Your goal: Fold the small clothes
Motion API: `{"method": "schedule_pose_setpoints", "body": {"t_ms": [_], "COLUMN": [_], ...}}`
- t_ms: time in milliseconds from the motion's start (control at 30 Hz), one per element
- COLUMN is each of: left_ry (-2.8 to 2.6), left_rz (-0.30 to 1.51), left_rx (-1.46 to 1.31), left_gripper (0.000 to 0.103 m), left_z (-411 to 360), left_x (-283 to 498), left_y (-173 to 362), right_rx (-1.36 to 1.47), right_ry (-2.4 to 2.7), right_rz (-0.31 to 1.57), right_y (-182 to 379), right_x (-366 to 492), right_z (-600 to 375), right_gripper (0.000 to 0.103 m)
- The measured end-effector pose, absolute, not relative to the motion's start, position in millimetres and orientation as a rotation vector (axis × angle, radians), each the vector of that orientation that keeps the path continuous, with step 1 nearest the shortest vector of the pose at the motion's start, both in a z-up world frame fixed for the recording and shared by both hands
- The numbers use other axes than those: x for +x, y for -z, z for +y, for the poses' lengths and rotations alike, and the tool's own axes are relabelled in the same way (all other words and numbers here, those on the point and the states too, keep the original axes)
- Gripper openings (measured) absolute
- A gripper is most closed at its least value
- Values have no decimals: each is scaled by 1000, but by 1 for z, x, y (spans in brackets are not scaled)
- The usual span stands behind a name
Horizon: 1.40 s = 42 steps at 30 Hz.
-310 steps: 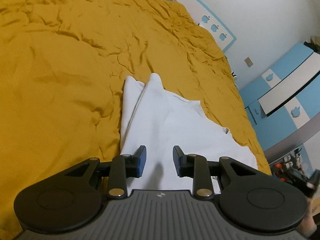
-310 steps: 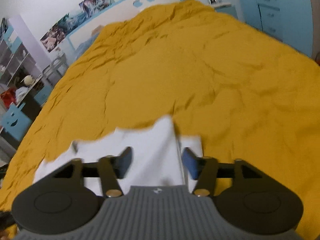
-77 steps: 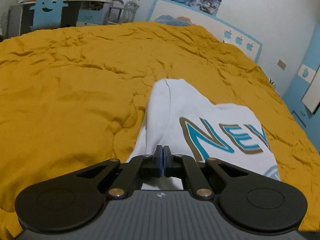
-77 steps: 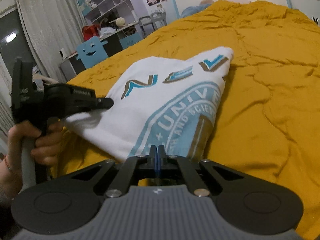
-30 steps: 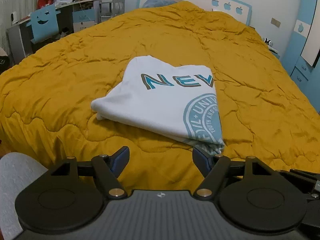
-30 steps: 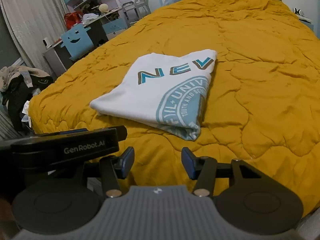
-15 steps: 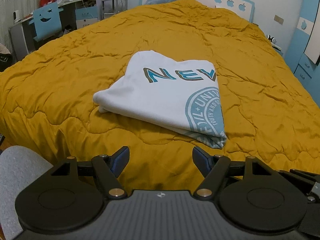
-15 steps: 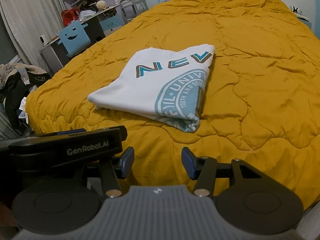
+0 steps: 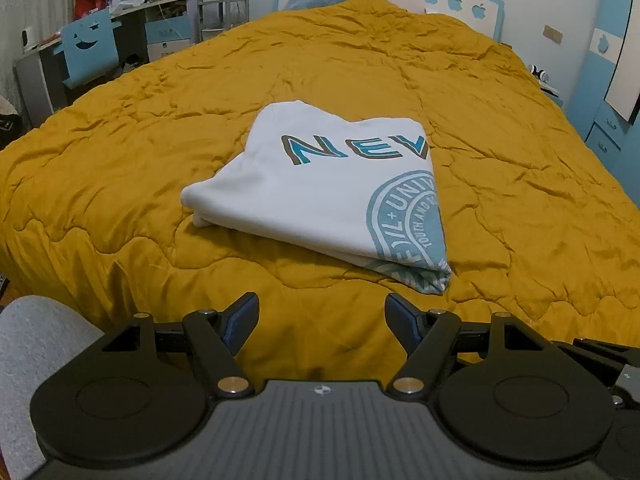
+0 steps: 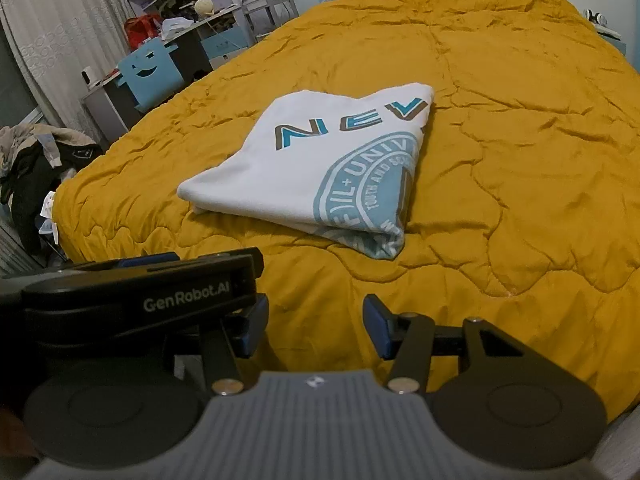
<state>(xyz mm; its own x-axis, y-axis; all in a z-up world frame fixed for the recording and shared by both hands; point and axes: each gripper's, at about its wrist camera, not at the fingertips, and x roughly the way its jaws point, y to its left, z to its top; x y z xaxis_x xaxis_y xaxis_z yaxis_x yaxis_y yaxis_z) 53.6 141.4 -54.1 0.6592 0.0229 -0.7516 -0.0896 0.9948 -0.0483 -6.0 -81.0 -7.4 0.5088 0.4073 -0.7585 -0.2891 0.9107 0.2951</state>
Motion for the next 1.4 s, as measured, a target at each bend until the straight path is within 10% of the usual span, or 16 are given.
{"method": "schedule_pose_setpoints", "body": {"t_ms": [1400], "left_ry": [-73], "left_rz": [847], "left_rx": [-89], "left_gripper": [83], "left_z": [138], "left_x": [51], "left_y": [64], "right_rx": [147], "right_ry": [-445], "right_rz": [990], "right_y": [18], "right_x": [-6], "right_z": [-82], "right_gripper": [49]}}
